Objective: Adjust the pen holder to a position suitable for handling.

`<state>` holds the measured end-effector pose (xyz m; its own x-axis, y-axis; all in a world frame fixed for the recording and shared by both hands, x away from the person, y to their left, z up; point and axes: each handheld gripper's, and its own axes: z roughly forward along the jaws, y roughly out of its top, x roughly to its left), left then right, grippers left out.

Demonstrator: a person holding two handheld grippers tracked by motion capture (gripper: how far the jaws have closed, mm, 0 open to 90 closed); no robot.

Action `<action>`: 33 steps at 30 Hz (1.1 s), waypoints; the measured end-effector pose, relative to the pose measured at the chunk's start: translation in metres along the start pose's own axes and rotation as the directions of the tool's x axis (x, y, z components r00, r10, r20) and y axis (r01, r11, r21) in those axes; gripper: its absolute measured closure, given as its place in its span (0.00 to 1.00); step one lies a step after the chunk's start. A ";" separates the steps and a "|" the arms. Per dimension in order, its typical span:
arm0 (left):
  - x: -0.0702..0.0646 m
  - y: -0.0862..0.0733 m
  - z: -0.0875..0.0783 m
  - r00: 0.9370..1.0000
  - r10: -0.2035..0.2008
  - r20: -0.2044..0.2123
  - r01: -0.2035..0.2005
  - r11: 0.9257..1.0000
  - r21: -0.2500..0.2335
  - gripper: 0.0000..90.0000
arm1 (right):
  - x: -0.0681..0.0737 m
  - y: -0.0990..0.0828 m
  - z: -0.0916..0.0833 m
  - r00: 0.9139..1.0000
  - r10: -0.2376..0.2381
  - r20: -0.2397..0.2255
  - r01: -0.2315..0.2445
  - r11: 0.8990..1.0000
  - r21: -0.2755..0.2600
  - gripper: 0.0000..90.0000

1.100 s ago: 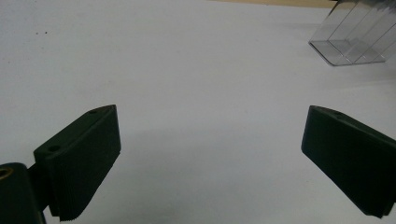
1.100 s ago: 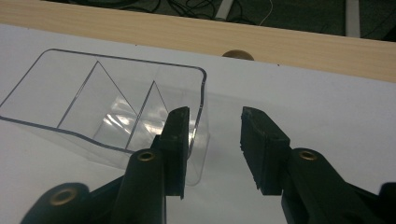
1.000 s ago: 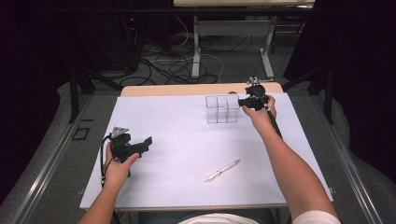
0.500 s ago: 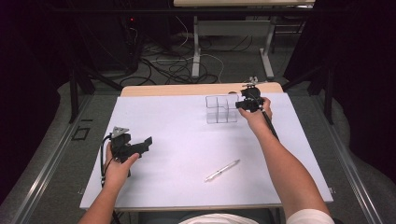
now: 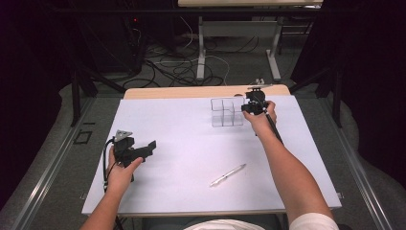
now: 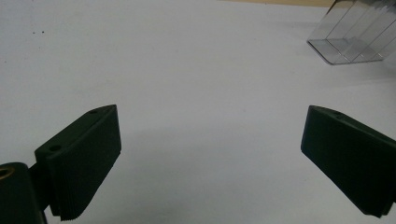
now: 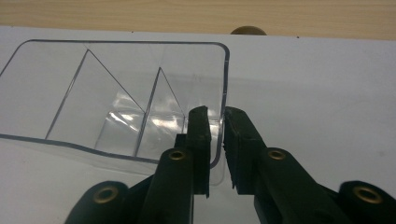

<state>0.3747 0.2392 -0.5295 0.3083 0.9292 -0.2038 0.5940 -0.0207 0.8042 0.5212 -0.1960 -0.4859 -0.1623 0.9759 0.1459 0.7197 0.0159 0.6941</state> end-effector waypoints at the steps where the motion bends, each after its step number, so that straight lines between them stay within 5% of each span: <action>1: 0.000 0.000 0.000 1.000 -0.001 0.001 0.001 1.000 0.000 0.06 | 0.000 0.000 0.000 1.000 0.003 0.005 -0.003 1.000 -0.002 0.91; 9: 0.000 0.000 0.000 1.000 -0.001 0.001 0.001 1.000 0.000 0.06 | 0.002 0.000 -0.001 0.996 0.076 0.044 -0.075 0.997 -0.010 0.96; 16: 0.000 0.000 0.000 1.000 -0.002 0.001 0.002 1.000 0.000 0.06 | 0.005 0.001 -0.001 0.994 0.084 0.072 -0.083 0.996 -0.015 0.97; 33: 0.000 0.000 0.000 1.000 -0.004 0.000 0.004 1.000 0.001 0.06 | 0.002 0.001 -0.005 0.993 0.104 0.047 -0.105 0.994 0.014 0.97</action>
<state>0.3750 0.2392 -0.5296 0.3059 0.9293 -0.2070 0.5961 -0.0174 0.8027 0.5177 -0.1949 -0.4814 -0.0544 0.9814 0.1841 0.7420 -0.0836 0.6651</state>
